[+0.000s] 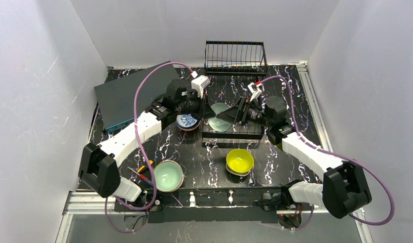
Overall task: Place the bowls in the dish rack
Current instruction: Pick up the bowl from the dish rack.
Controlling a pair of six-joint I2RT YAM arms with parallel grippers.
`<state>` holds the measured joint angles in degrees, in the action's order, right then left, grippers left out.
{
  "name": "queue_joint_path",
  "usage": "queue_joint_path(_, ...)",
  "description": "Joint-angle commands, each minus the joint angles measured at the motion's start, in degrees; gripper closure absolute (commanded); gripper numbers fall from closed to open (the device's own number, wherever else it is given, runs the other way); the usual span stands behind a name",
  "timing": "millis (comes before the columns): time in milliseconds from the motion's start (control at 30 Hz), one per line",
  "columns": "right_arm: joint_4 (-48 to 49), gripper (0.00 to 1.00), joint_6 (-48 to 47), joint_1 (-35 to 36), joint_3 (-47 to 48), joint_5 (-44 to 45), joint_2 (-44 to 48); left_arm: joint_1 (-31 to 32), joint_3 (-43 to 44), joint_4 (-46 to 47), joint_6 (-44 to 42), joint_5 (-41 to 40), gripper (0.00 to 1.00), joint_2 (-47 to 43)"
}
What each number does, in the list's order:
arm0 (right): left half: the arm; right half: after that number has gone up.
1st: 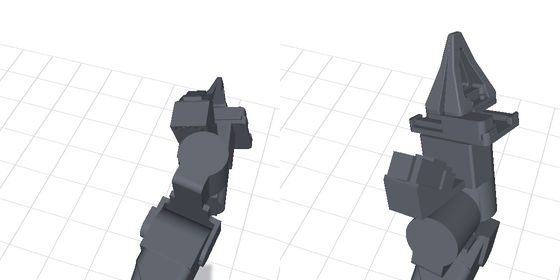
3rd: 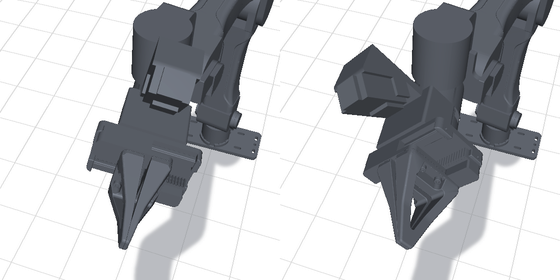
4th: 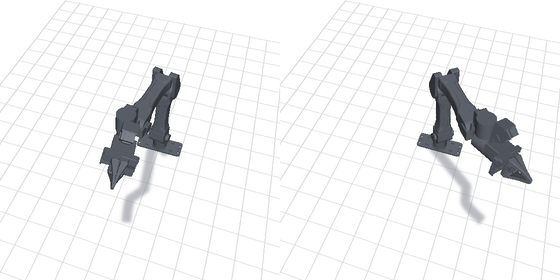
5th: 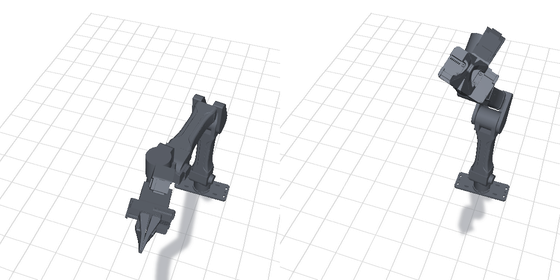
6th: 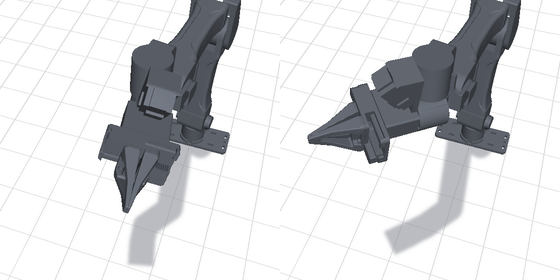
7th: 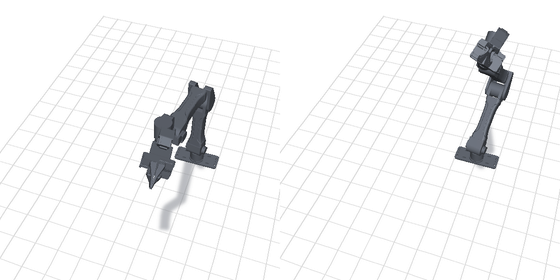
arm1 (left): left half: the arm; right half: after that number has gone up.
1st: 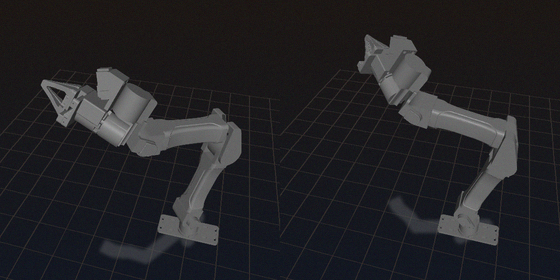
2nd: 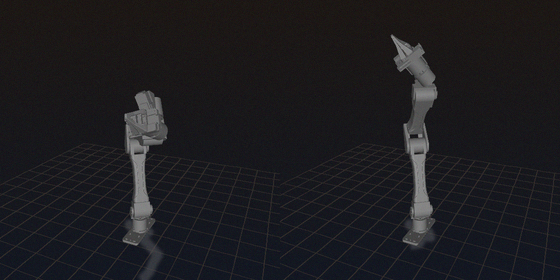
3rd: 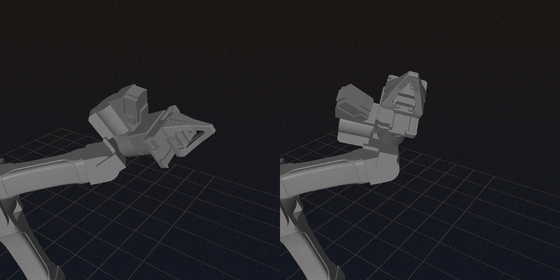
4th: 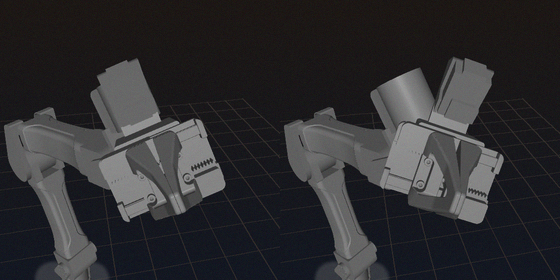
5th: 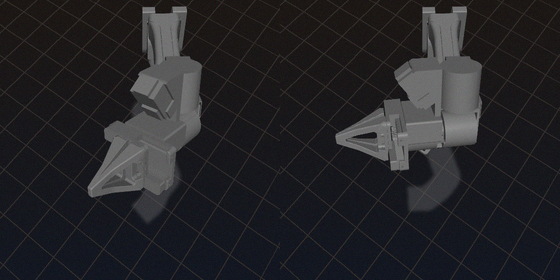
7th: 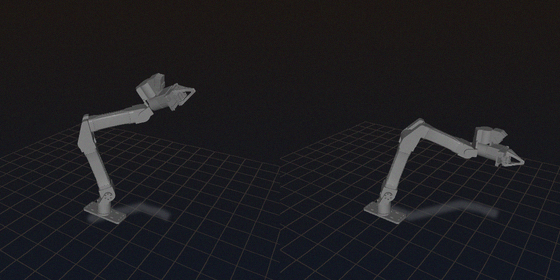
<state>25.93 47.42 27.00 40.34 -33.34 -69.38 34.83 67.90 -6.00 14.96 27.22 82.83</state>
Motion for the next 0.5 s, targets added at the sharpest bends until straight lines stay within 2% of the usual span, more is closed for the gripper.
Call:
queue_joint_path(0,4.3,0.09,2.3,-0.3,0.0,-4.6,0.7,-0.3,0.4,2.3,-0.5,0.6,1.00,-3.7)
queue_joint_path(167,3.1,0.14,2.7,-0.3,0.4,-6.8,1.9,-0.2,0.4,2.1,-0.7,0.2,1.00,-3.4)
queue_joint_path(267,5.1,0.31,3.0,-0.3,0.2,-8.5,2.6,-0.3,0.8,1.7,-0.6,0.1,1.00,-2.8)
queue_joint_path(467,7.1,0.52,3.0,-0.3,0.8,-10.1,3.7,-0.3,1.5,0.8,-0.3,-0.1,1.00,-1.5)
